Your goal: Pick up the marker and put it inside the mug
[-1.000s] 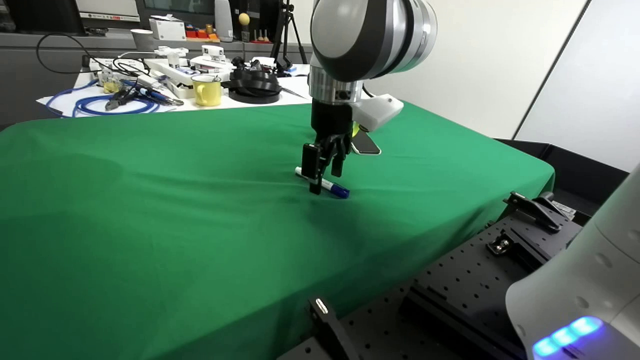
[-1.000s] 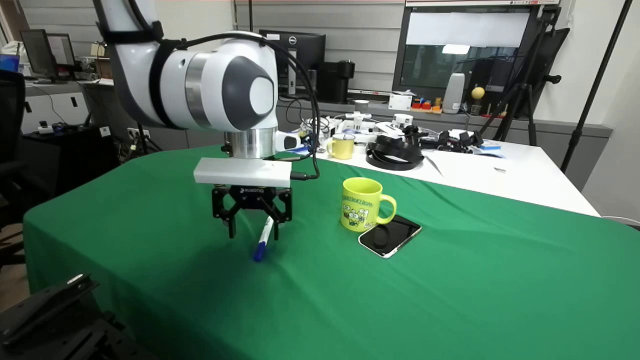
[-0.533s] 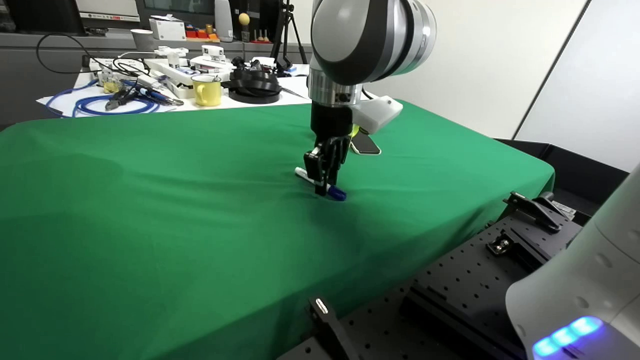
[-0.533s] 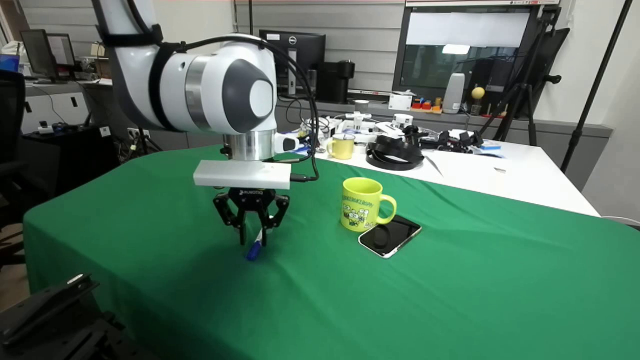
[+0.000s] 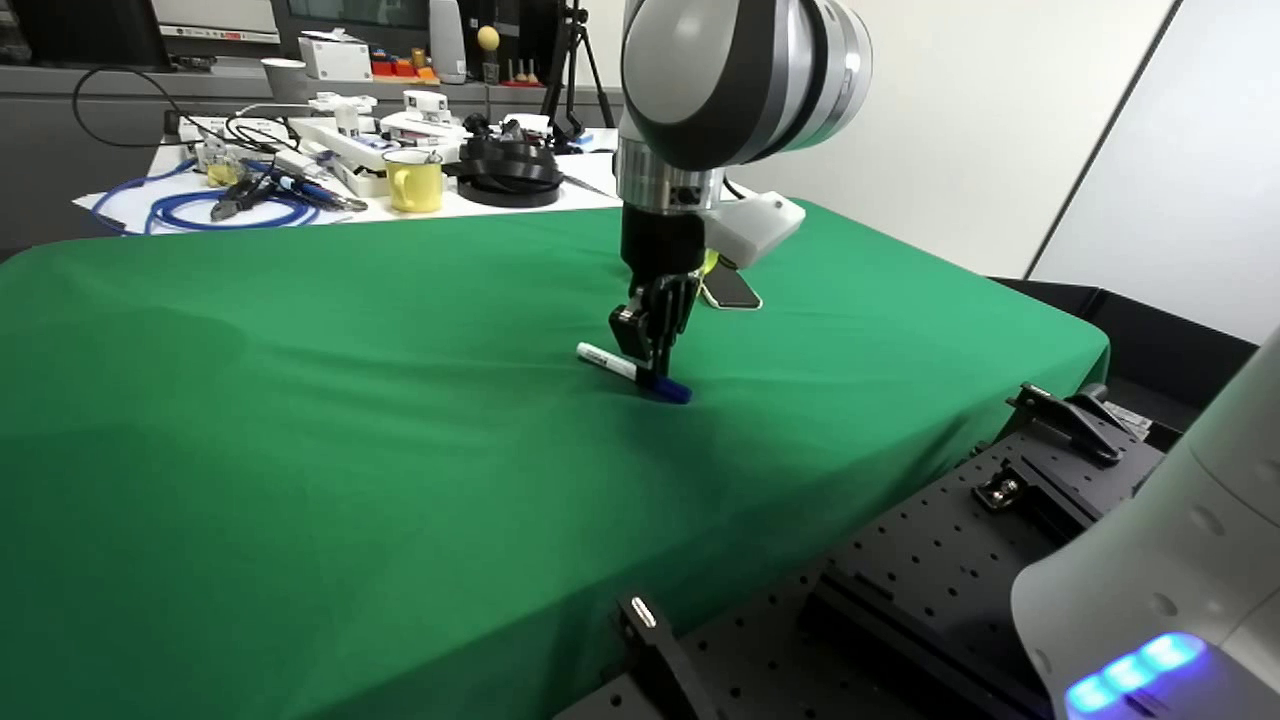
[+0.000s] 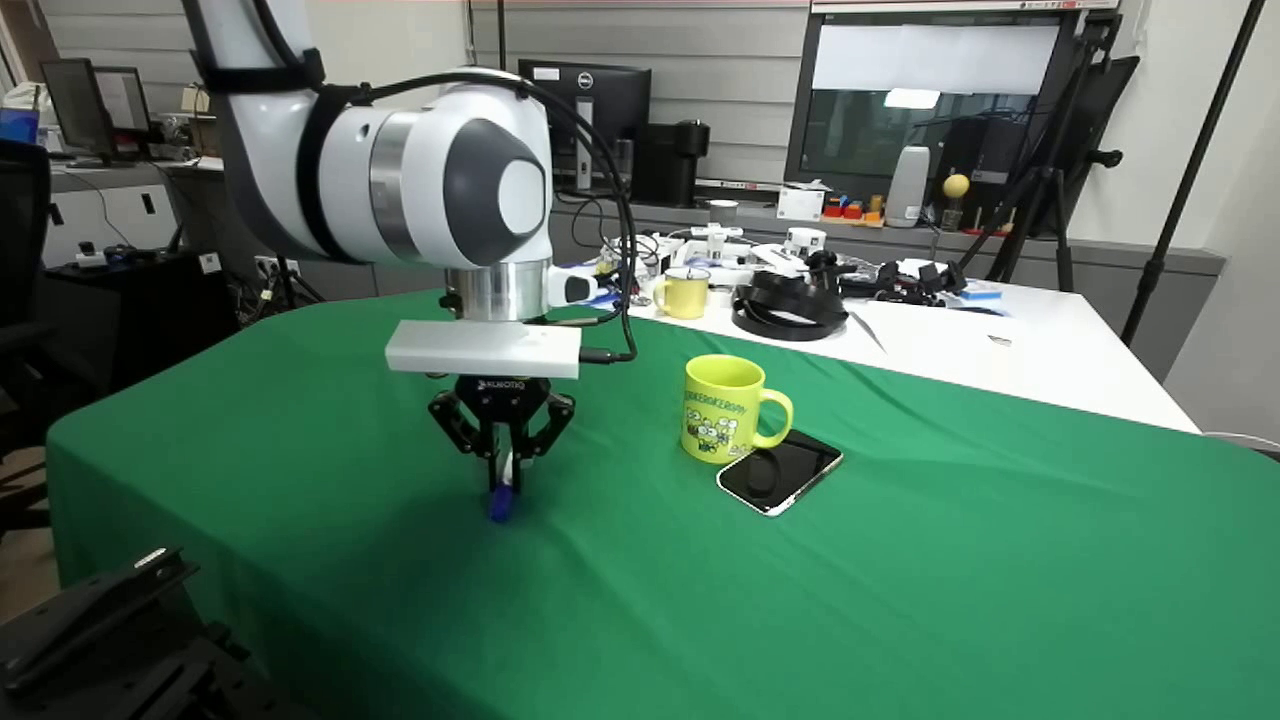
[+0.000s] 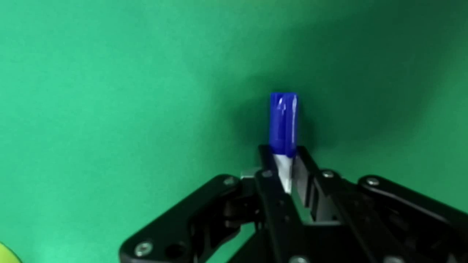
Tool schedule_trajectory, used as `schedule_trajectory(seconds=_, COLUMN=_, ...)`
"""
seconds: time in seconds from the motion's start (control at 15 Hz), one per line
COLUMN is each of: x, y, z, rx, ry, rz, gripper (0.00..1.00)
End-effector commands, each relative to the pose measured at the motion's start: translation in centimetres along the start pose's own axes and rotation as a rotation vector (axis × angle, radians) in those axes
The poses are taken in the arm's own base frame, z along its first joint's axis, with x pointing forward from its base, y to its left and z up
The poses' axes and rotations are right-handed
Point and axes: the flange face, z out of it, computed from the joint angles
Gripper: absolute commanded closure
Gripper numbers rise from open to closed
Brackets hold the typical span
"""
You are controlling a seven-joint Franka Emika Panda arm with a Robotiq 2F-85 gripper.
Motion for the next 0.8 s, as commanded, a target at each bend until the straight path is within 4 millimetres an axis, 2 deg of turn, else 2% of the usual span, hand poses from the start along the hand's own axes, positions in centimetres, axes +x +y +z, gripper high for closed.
schedule_trajectory(seconds=0.0, x=0.1, y=1.1, z=-0.6, rx=-0.003, ry=-0.005, rz=0.033, gripper=0.95)
schedule_trajectory(seconds=0.27, x=0.4, y=3.4, z=-1.5, rx=0.018, ry=-0.053, rz=0.147, gripper=0.95)
schedule_trajectory(seconds=0.73, x=0.7, y=8.9, z=-2.7, rx=0.128, ry=-0.279, rz=0.423, gripper=0.95)
